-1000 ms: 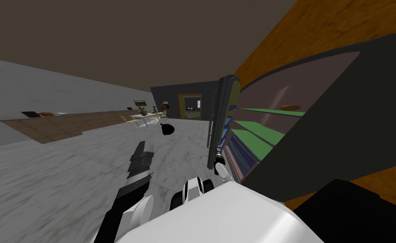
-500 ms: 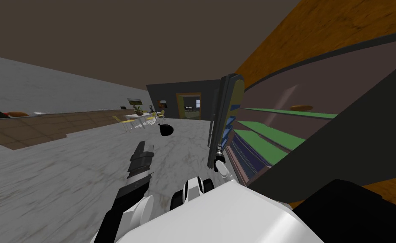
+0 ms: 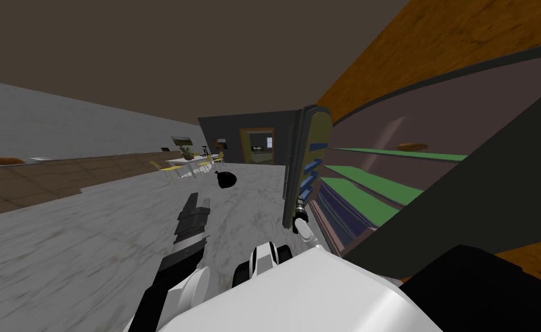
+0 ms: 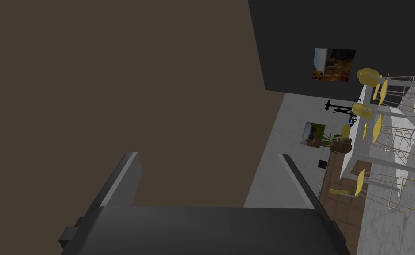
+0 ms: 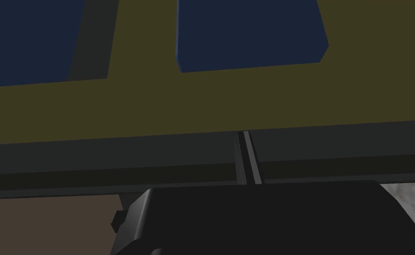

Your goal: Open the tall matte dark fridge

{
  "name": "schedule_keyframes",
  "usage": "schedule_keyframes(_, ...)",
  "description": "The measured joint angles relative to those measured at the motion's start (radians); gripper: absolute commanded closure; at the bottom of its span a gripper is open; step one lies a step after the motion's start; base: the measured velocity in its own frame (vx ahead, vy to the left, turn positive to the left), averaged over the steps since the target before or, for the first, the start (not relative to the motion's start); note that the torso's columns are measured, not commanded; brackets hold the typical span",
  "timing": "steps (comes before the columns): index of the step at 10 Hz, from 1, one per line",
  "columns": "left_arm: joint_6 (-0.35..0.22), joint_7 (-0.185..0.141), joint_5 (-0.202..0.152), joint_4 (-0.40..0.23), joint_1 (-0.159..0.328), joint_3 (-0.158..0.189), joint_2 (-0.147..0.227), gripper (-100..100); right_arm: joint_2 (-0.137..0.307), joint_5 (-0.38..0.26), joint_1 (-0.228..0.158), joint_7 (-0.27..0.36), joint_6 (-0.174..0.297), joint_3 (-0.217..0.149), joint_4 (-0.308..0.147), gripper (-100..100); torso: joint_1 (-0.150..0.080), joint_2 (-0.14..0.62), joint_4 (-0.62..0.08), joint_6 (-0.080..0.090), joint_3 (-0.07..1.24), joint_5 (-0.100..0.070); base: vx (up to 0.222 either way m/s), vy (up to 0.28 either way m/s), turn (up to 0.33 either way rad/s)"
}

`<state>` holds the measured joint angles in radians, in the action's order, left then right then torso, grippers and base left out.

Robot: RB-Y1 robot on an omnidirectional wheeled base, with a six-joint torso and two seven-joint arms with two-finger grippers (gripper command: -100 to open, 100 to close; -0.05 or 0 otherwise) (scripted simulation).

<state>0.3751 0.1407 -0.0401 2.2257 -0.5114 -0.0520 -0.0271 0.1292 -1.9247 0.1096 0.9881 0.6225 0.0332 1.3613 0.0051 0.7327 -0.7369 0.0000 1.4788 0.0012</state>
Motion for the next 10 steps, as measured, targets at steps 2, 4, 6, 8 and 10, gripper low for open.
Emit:
schedule_keyframes(2,0.0,0.0,0.0,0.0,0.0,0.0,0.0,0,-0.008,0.011,-0.008,0.02,0.011,-0.022,-0.007,100,-0.002,-0.005,0.002,0.0,0.003,0.0,0.279,0.169,-0.054)
schedule_keyframes(4,0.0,0.0,0.0,0.0,0.0,0.0,0.0,0,-0.016,0.023,-0.017,0.039,0.02,-0.045,-0.011,100,-0.008,0.006,-0.001,-0.001,-0.004,-0.002,0.198,0.159,-0.054)
schedule_keyframes(6,0.0,0.0,0.0,0.0,0.0,0.0,0.0,0,-0.023,0.036,-0.021,0.058,0.026,-0.067,-0.01,100,-0.007,0.007,-0.002,0.0,-0.004,-0.002,0.204,0.151,-0.064)
schedule_keyframes(8,0.0,0.0,0.0,0.0,0.0,0.0,0.0,0,-0.032,0.048,-0.027,0.08,0.033,-0.088,-0.011,100,-0.004,0.005,-0.001,0.0,-0.003,-0.001,0.144,0.122,-0.035)
schedule_keyframes(10,0.0,0.0,0.0,0.0,0.0,0.0,0.0,0,-0.025,0.049,-0.027,0.086,0.041,-0.098,-0.008,-100,-0.009,0.008,-0.002,0.0,-0.005,-0.002,0.164,0.072,-0.044)
